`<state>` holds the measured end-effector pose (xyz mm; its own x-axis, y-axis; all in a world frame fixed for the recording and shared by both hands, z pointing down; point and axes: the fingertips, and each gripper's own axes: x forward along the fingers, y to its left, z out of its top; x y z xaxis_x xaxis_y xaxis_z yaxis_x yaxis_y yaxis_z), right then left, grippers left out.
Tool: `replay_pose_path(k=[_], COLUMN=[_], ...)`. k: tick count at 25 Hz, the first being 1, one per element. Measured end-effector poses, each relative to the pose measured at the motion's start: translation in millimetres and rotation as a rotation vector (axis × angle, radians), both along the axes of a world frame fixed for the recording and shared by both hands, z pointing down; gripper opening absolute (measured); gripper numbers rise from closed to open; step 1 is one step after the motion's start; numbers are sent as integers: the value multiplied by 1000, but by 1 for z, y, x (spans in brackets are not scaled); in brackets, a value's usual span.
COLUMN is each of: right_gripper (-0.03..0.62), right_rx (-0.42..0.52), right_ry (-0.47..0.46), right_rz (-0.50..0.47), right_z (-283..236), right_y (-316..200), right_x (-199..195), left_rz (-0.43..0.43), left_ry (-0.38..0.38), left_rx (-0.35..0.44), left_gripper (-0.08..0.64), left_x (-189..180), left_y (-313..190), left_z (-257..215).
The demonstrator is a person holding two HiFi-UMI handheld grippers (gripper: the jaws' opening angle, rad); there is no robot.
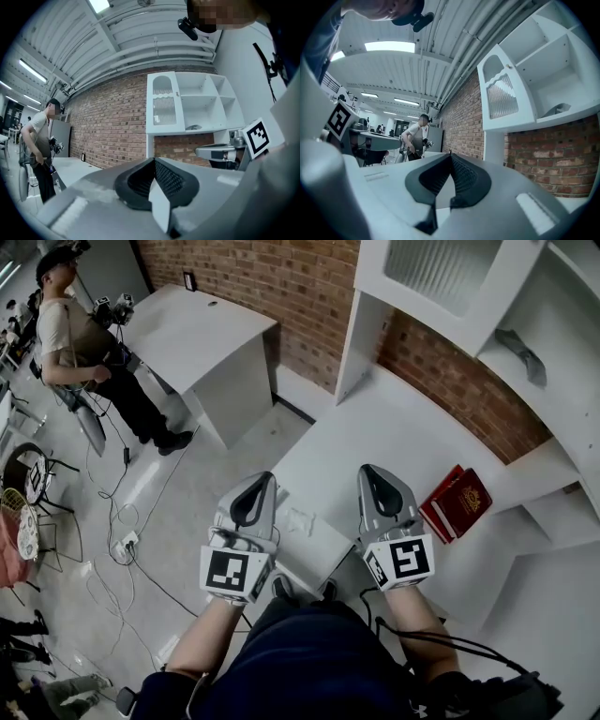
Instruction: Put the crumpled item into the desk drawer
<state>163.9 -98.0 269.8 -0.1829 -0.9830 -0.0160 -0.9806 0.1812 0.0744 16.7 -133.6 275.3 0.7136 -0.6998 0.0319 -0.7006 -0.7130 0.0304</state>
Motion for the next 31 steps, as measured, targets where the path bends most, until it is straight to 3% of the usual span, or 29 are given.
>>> replay_pose_path(k=[31], right_gripper=[2], right_rx=[-26], right_ry=[-25], right_rz=[-33], right_z=[11], right_y=[-9], right_x=[10], left_rz=[-13], left_ry=[-33], left_rx=[-33], left_gripper=[3], left_x=[13], left_y=[-6], left_z=[16])
